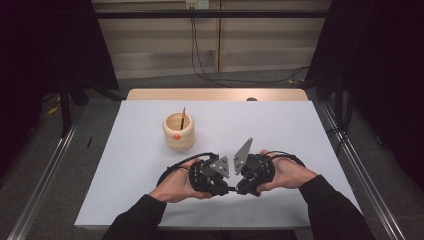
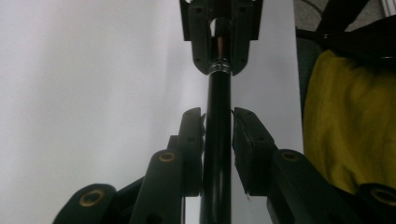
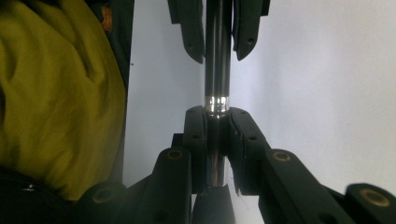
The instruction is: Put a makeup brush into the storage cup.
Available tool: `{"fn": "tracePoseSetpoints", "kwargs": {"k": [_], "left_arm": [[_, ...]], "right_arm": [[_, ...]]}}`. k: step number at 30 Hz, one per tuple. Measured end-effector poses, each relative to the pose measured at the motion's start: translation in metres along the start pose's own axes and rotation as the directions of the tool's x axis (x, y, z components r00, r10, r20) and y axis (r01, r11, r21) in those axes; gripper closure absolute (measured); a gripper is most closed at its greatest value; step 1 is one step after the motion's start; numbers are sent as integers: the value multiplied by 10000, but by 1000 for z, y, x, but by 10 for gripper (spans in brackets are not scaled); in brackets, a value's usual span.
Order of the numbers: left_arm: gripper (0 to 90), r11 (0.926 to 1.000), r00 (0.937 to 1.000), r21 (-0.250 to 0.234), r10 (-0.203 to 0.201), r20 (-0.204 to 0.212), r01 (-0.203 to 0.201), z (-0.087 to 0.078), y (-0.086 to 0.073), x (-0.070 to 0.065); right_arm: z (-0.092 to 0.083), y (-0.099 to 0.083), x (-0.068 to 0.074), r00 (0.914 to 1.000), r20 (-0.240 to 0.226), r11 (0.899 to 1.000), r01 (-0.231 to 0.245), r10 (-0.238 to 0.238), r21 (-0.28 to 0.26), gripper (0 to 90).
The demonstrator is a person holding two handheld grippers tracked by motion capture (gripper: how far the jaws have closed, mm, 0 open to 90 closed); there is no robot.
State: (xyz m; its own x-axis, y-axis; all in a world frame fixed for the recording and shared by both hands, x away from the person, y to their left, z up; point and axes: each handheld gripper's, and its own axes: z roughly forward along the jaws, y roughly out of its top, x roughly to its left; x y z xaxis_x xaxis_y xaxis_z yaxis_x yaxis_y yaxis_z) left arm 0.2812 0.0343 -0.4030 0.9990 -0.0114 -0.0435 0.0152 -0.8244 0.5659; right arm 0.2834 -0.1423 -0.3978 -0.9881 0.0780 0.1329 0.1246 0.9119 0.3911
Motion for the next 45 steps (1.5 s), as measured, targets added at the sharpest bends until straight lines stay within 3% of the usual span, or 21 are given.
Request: {"fn": "tracePoseSetpoints", "kwargs": {"k": [6,12,13,14,16,18,19,21,26,33,35,36,38,42,45], "left_arm": [[787,10000,9997,30,50,227,-51,1,0,2],[791,9989,9979,-249,-379,523,392,-2,-4,5],[791,9992,9958,-150,-349,848,363,-3,-4,7],[792,9986,9975,-298,-415,574,433,-2,-5,5],[792,9994,9952,-120,-324,923,336,-3,-4,7],[792,9992,9949,-130,-357,940,371,-3,-4,6],[792,9986,9973,-333,-397,621,418,-2,-5,5],[792,9984,9976,-340,-443,536,461,-3,-5,4],[793,9982,9979,-441,-394,511,417,-4,-6,2],[793,9951,9951,-637,-715,681,758,-6,-13,2],[793,9939,9947,-732,-778,669,827,-7,-15,2],[793,9932,9942,-755,-833,684,884,-7,-16,2],[793,9909,9925,-844,-988,717,1047,-7,-18,3],[793,9869,9913,-1062,-1148,643,1212,-8,-20,4],[793,9852,9910,-1170,-1183,619,1249,-10,-21,4]], "right_arm": [[0,0,-1,9999,-38,9999,166,-166,22,787],[-1,-1,0,9998,63,9997,167,-165,-187,786],[-1,0,0,9999,91,9997,141,-140,-198,785],[-1,-1,0,9998,57,9996,170,-169,-246,785],[-1,-1,-1,9996,58,9991,291,-289,-295,782],[-1,-1,-1,9996,-2,9992,289,-289,-273,779],[-1,-1,-1,9995,-59,9991,294,-296,-305,777],[-1,-1,-1,9995,-104,9990,297,-300,-322,768],[-2,-3,-2,9994,-155,9983,312,-320,-497,707],[-2,-2,-1,9999,-75,9981,100,-105,-603,544],[-3,-2,-5,9995,38,9955,301,-299,-903,503],[-4,-3,-3,9999,-140,9970,18,-28,-773,476],[-6,-4,-3,9998,-70,9962,-166,160,-858,423],[-7,-4,-4,9999,157,9932,-39,57,-1165,341],[-9,-5,-4,9994,185,9908,-268,296,-1327,307]]}}
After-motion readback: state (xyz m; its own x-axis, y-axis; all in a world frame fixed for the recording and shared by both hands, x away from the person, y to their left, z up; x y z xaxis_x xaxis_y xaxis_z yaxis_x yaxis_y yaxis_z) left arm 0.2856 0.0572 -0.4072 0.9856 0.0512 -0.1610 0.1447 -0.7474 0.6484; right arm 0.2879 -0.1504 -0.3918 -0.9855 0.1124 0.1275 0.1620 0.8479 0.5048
